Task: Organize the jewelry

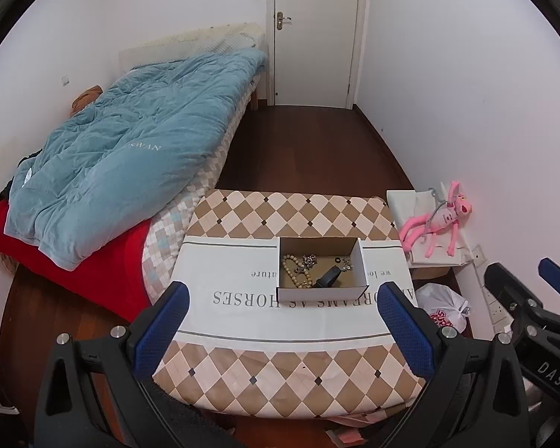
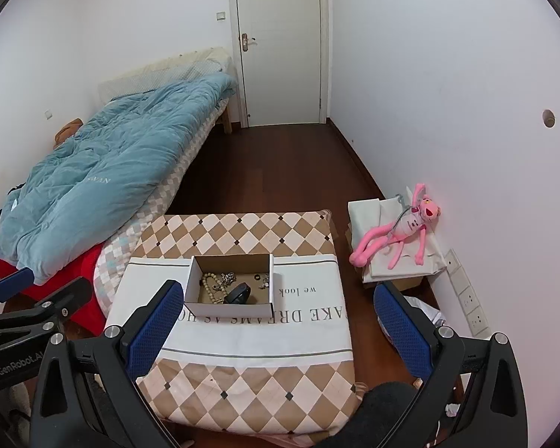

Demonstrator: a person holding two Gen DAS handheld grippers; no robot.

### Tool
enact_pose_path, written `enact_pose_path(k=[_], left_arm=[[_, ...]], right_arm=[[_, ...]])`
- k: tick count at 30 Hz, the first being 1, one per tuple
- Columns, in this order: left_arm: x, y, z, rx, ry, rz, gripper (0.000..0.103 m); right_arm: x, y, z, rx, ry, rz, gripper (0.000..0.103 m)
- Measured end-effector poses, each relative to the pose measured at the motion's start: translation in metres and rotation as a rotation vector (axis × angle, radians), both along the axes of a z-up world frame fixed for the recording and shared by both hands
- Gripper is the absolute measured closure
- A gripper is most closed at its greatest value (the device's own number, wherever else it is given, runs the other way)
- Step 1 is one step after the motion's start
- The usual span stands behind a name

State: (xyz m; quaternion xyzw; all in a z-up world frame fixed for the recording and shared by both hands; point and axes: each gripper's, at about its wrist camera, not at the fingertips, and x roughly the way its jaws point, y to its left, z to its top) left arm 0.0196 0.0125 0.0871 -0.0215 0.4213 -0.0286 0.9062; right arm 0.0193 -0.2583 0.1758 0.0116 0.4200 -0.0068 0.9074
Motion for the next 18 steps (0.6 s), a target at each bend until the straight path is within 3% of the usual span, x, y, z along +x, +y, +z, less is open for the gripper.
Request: enact_pose_path(k=[7, 18], left_arm=[[0.023, -0.004, -0.011, 0.007, 0.061, -0.006, 0.0], [0.066, -0.004, -0.039, 0.018, 0.133, 0.026, 0.0]], right_arm=[[0.014, -0.005, -0.002, -0.022, 0.027, -0.029, 0.0], [0.06, -0.009, -0.045, -0.021, 0.123, -0.044, 0.0]])
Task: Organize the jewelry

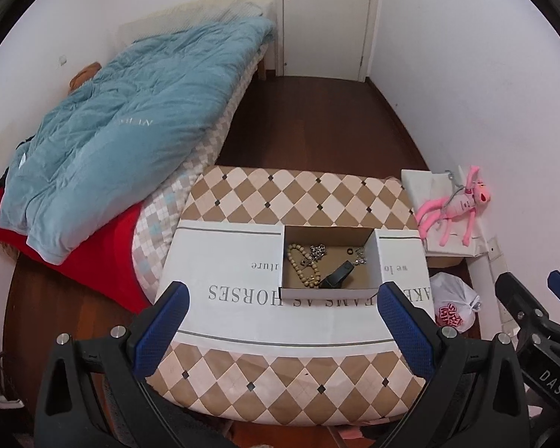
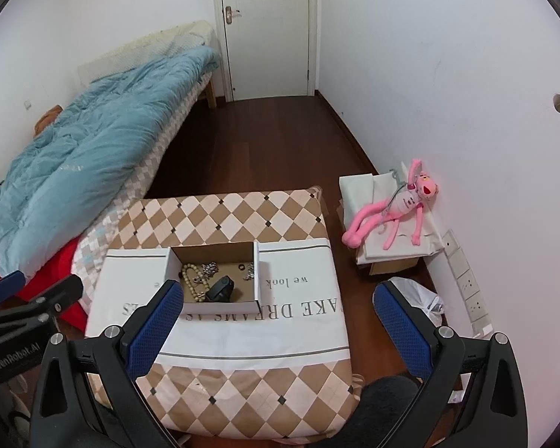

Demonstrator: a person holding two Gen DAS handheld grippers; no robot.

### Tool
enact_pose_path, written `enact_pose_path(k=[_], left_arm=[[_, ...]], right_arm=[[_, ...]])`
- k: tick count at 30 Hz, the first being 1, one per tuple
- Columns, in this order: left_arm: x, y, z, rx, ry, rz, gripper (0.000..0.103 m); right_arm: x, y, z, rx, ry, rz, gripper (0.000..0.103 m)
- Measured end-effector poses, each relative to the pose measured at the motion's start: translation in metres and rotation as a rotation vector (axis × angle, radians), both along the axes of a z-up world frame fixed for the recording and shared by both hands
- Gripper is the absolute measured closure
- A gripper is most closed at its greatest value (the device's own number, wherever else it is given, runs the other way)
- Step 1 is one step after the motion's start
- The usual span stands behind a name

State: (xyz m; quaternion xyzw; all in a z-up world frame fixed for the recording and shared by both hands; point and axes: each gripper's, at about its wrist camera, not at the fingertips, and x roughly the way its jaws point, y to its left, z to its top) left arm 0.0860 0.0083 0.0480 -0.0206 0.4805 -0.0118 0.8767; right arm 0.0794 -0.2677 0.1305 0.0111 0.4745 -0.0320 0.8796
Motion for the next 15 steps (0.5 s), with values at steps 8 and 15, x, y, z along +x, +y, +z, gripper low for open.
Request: enact_pose_path(k=[8, 15], left_arm=[[0.018, 0.0, -0.026, 0.012, 0.049, -0.004, 0.0], [0.023, -0.003, -0.038, 0.027, 0.069, -0.015, 0.0]], right_arm=[[0.024, 0.001, -0.026, -0.023, 0.045, 0.006, 0.0], [0.037, 0.003, -0.049, -0.021, 0.097, 0.029, 0.0]])
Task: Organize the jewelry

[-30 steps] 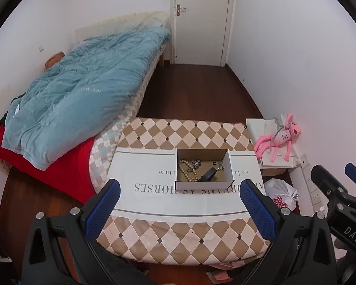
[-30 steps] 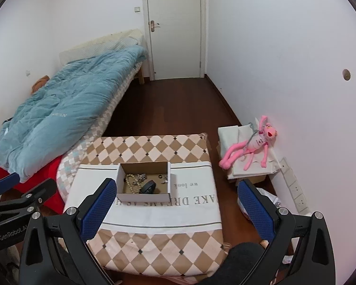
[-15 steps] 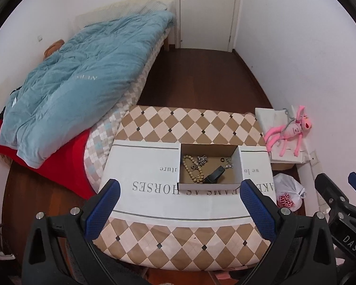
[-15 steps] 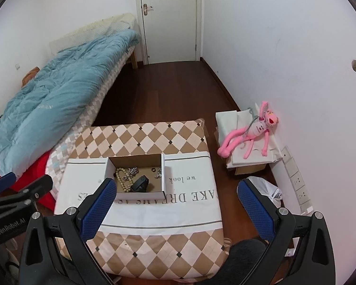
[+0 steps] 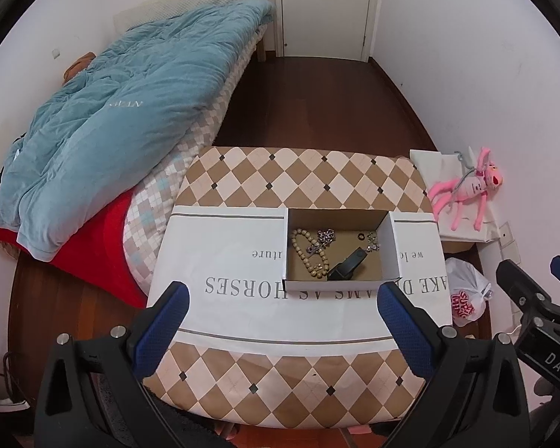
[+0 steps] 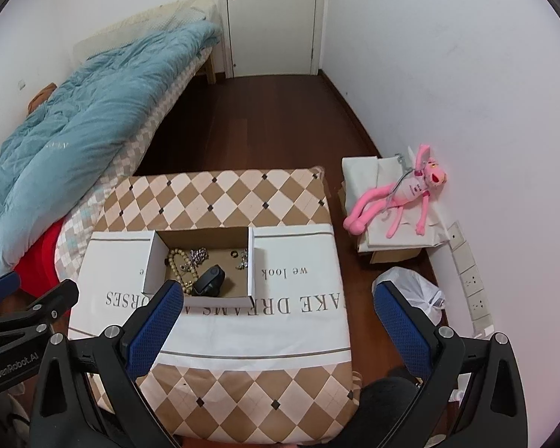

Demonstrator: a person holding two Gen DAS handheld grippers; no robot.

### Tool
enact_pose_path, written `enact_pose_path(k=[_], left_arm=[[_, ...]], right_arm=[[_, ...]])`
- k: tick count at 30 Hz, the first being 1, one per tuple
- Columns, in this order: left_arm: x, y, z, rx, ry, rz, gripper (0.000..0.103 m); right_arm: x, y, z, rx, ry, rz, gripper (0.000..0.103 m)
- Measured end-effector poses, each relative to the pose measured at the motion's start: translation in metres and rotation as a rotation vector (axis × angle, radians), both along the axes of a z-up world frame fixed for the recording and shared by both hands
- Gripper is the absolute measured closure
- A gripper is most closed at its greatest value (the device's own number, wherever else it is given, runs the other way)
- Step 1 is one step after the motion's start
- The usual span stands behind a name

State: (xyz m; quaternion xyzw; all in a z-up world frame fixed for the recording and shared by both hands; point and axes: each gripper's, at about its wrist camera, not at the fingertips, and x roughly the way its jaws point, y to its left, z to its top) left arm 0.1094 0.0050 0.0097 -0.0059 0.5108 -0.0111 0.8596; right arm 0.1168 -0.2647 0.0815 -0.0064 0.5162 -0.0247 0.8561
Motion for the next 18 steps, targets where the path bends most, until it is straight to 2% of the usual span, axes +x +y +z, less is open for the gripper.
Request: enact_pose_path(k=[18], left_arm=[[-0.001, 0.006, -0.001, 0.025, -0.008, 0.027, 0.0]], right_arm=[[0.002, 0.007, -0.014, -0.003, 0.038, 0.021, 0.0]])
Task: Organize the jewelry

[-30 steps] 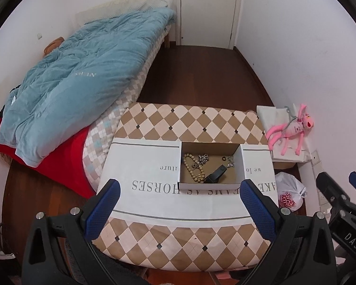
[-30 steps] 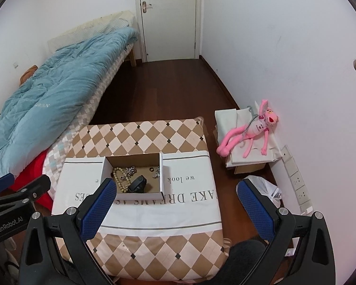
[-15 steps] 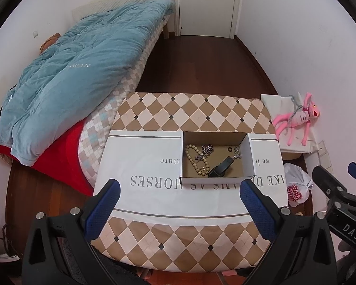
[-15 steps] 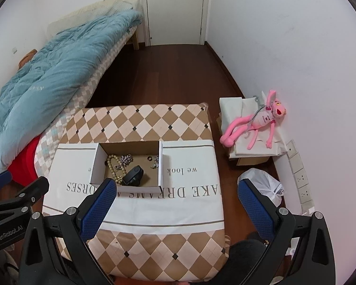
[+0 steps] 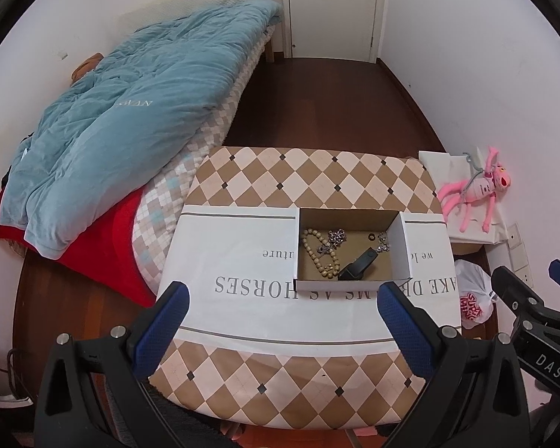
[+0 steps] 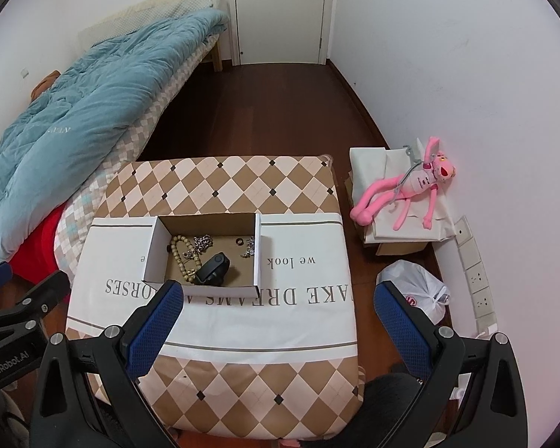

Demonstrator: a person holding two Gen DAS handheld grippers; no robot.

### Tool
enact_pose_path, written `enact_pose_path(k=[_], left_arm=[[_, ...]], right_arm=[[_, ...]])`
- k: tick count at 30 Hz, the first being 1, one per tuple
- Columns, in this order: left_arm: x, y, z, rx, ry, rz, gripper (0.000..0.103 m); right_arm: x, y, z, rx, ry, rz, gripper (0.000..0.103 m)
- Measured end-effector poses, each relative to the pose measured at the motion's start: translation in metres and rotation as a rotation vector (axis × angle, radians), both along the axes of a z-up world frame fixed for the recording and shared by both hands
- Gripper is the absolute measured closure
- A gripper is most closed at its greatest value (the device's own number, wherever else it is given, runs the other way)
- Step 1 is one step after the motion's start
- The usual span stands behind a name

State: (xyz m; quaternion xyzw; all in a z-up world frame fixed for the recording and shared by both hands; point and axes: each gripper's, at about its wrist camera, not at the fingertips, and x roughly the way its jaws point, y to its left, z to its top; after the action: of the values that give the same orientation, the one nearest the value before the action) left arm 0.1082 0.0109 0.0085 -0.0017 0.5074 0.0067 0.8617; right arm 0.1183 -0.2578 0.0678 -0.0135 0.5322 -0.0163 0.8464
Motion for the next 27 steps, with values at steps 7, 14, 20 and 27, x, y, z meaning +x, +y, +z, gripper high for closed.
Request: enact_pose_path(k=[7, 14, 20, 27], left_arm=[[0.0008, 0.0011, 0.0017, 0.006, -0.01, 0.002, 0.0], [0.0011, 0.0028, 0.0013, 0.004, -0.005, 0.004, 0.0], [0.001, 0.0021, 0.0013, 0.01, -0.008, -0.007, 0.0], [-0.0005, 0.0038, 0.0039, 0.019, -0.014, -0.01, 0.0]], right_arm=[[0.0017, 0.0006, -0.0003, 0.002, 0.005, 0.0, 0.0], [0.0044, 0.0044, -0.0002, 0.006, 0.008, 0.006, 0.0], [0.0044, 0.0058, -0.0001, 0.004, 0.007, 0.007, 0.0], [0.0043, 0.0084, 0.0019, 0.011, 0.008, 0.018, 0.0]])
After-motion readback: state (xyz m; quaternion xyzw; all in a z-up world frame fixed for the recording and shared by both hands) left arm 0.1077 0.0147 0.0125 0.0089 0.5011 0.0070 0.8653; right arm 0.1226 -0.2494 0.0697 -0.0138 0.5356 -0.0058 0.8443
